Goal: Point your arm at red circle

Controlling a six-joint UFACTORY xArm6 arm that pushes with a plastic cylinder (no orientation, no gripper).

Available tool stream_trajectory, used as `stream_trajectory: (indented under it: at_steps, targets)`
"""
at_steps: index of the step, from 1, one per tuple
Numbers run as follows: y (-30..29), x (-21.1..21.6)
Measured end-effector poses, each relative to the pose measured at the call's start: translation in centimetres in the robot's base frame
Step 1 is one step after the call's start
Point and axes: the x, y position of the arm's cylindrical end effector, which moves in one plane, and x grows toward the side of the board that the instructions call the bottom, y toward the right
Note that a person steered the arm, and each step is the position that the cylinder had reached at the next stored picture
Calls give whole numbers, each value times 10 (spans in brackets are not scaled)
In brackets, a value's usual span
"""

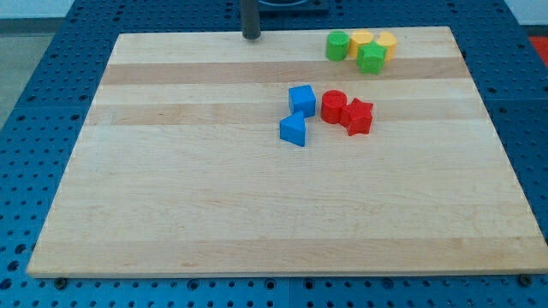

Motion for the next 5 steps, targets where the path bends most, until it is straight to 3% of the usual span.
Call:
stream_trajectory:
  at_steps: [1, 3, 5]
  targets:
    - [0, 0]
    - [-3, 59]
    - [5, 68]
